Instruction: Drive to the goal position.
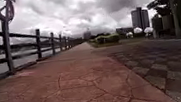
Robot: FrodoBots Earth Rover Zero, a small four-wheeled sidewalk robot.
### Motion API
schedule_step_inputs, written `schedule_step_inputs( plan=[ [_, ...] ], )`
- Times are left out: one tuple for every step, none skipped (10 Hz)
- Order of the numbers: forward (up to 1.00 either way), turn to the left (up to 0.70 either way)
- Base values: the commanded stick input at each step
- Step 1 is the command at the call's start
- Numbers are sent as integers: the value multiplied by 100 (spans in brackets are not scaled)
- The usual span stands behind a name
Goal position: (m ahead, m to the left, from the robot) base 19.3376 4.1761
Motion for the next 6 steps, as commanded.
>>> schedule_step_inputs(
  plan=[
    [70,0],
    [70,0],
    [70,0],
    [70,0],
    [70,0],
    [70,0]
  ],
)
